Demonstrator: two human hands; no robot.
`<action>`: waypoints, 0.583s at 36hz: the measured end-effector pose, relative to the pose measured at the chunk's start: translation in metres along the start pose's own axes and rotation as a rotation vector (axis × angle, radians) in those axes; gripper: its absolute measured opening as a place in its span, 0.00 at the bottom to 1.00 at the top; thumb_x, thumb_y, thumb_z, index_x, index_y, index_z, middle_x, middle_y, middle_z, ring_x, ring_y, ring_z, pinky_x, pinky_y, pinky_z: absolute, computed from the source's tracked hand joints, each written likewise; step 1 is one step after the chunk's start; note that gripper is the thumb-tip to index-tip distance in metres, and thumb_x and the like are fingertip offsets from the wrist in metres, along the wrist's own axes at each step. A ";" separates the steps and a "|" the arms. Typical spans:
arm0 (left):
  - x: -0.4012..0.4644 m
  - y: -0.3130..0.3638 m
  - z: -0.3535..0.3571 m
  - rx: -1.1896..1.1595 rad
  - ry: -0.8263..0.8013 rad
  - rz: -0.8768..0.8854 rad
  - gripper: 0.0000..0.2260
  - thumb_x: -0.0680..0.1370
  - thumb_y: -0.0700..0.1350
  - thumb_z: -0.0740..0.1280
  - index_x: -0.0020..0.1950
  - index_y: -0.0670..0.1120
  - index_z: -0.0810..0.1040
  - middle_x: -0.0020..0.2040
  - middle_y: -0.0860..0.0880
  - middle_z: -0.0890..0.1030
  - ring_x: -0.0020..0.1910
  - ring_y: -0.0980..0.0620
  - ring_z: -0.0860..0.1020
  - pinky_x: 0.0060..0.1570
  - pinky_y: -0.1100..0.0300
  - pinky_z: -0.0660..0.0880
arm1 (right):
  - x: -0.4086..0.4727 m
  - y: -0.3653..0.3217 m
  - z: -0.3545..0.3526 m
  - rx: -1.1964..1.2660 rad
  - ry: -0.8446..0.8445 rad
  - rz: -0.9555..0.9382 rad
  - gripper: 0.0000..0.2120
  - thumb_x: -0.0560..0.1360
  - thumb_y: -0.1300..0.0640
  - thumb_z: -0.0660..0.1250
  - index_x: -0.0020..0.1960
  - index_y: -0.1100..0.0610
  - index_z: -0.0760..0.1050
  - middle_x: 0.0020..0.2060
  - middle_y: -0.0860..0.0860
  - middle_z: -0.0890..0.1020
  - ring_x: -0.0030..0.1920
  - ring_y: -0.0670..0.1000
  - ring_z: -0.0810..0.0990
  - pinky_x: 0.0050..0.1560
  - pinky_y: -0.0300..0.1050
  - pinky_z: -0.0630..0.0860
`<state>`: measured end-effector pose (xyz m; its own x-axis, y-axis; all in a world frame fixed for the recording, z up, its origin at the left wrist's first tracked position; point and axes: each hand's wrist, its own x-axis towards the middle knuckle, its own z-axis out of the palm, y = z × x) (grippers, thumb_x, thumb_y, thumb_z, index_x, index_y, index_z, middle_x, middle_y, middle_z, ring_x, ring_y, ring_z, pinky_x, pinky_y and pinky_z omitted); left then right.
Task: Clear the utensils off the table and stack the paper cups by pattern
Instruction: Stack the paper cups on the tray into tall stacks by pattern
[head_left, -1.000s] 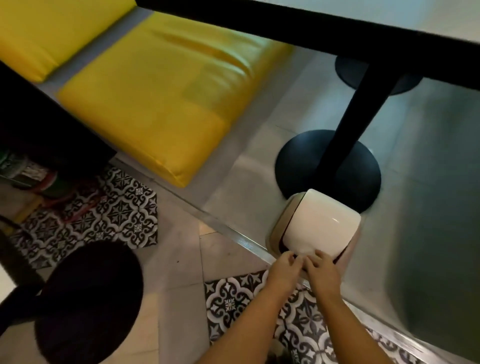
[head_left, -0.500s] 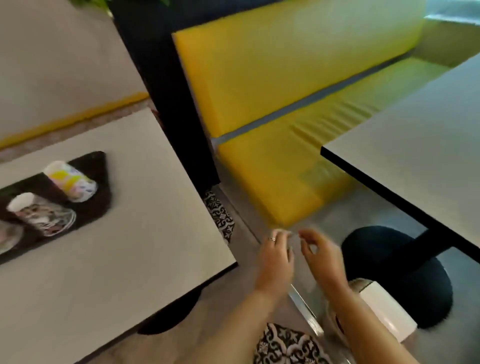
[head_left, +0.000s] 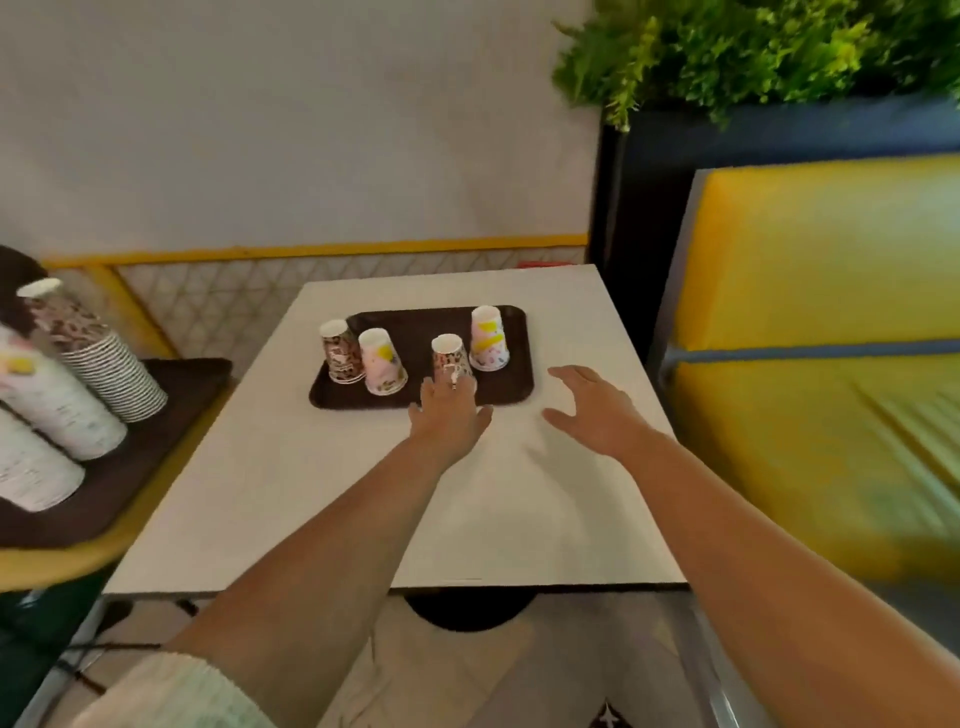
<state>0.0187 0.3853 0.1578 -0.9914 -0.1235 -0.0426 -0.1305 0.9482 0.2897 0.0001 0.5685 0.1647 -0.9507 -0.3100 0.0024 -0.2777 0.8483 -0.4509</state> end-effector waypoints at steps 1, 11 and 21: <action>0.000 -0.017 -0.011 0.004 0.001 -0.035 0.24 0.80 0.52 0.59 0.73 0.44 0.61 0.75 0.42 0.59 0.75 0.40 0.55 0.69 0.40 0.61 | 0.010 -0.021 0.004 -0.013 -0.019 -0.023 0.29 0.76 0.48 0.63 0.74 0.52 0.57 0.73 0.50 0.61 0.71 0.52 0.63 0.68 0.53 0.63; -0.003 -0.162 -0.088 0.042 0.075 -0.274 0.28 0.81 0.53 0.58 0.76 0.43 0.55 0.77 0.42 0.54 0.77 0.40 0.49 0.71 0.40 0.54 | 0.085 -0.187 0.050 -0.045 -0.045 -0.266 0.32 0.76 0.47 0.62 0.76 0.50 0.53 0.76 0.50 0.52 0.76 0.54 0.50 0.72 0.60 0.55; -0.016 -0.249 -0.127 -0.008 0.214 -0.472 0.28 0.81 0.52 0.59 0.76 0.43 0.53 0.78 0.43 0.51 0.77 0.42 0.47 0.72 0.40 0.52 | 0.118 -0.290 0.082 -0.044 -0.089 -0.471 0.30 0.78 0.48 0.60 0.76 0.51 0.52 0.76 0.50 0.50 0.76 0.54 0.47 0.72 0.59 0.52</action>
<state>0.0665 0.1137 0.2073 -0.8030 -0.5955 0.0258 -0.5634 0.7724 0.2934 -0.0202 0.2510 0.2227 -0.7051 -0.6989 0.1202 -0.6828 0.6234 -0.3809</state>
